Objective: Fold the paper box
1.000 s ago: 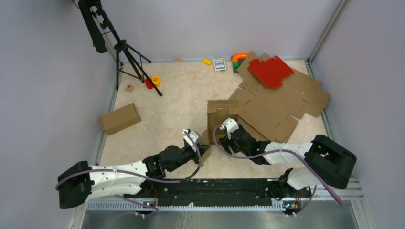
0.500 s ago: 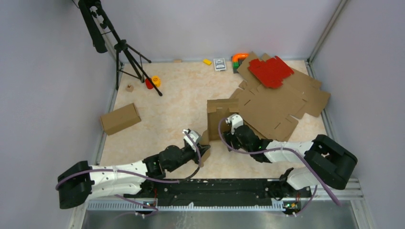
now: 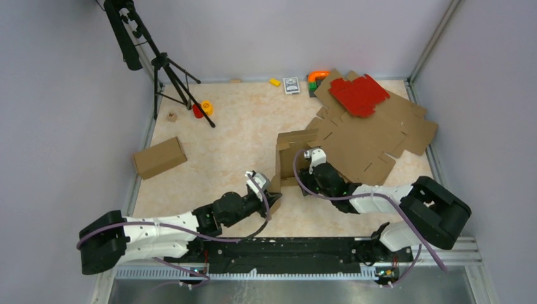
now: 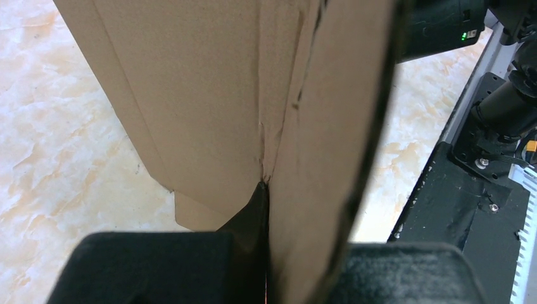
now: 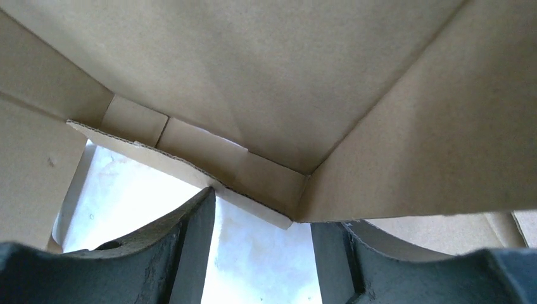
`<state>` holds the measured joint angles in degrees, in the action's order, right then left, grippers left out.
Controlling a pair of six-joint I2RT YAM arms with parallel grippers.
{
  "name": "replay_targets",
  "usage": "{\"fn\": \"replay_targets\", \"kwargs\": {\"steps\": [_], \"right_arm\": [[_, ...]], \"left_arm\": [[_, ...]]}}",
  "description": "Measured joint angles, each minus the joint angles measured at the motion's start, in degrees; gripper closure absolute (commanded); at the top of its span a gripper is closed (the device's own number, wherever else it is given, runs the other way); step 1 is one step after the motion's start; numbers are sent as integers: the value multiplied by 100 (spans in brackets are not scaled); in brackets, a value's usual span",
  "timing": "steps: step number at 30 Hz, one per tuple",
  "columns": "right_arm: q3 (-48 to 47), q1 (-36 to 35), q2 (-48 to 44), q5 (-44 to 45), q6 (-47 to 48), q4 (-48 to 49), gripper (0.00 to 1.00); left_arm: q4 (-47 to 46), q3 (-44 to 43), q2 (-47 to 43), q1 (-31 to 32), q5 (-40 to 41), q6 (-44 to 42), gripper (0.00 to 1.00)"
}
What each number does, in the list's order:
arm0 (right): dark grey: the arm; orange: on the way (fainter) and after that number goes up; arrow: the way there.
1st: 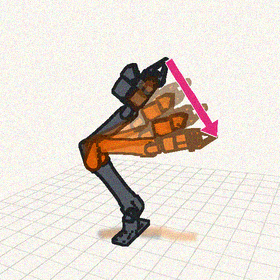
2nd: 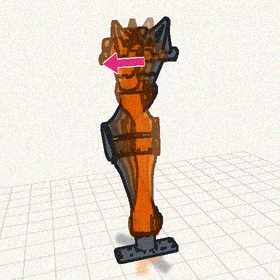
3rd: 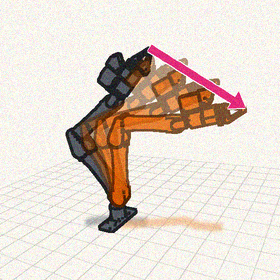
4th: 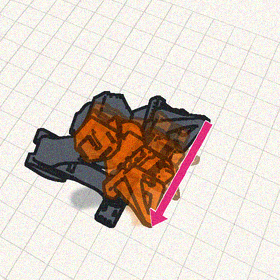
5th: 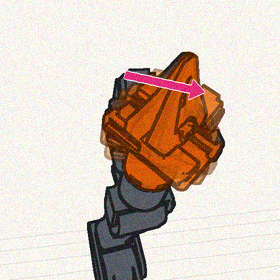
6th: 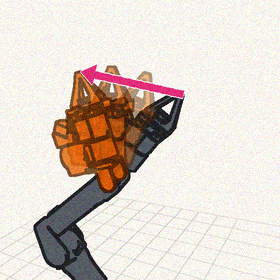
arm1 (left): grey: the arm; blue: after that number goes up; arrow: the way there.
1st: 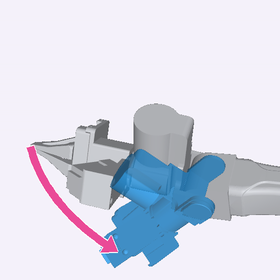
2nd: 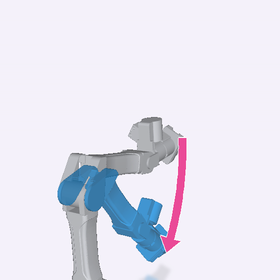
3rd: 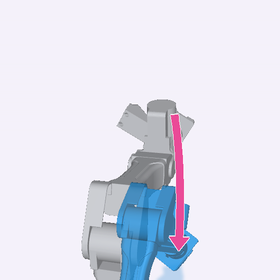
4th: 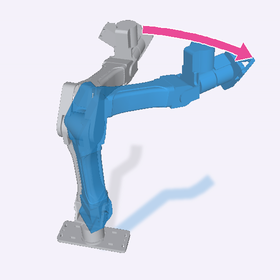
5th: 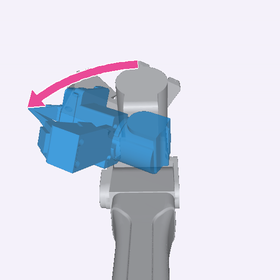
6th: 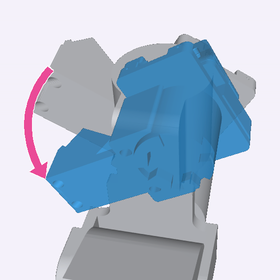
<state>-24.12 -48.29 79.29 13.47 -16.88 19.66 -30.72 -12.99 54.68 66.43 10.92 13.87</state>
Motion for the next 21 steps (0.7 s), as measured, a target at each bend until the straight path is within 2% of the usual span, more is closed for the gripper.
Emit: {"fn": "replay_targets", "kwargs": {"steps": [11,21], "right_arm": [[-361,-2,448,492,-463,4,51],[-1126,-2,1097,776,-358,-415,52]], "left_arm": [[-131,4,61,0,-101,28,100],[-149,15,55,0,52,278,100]]}}
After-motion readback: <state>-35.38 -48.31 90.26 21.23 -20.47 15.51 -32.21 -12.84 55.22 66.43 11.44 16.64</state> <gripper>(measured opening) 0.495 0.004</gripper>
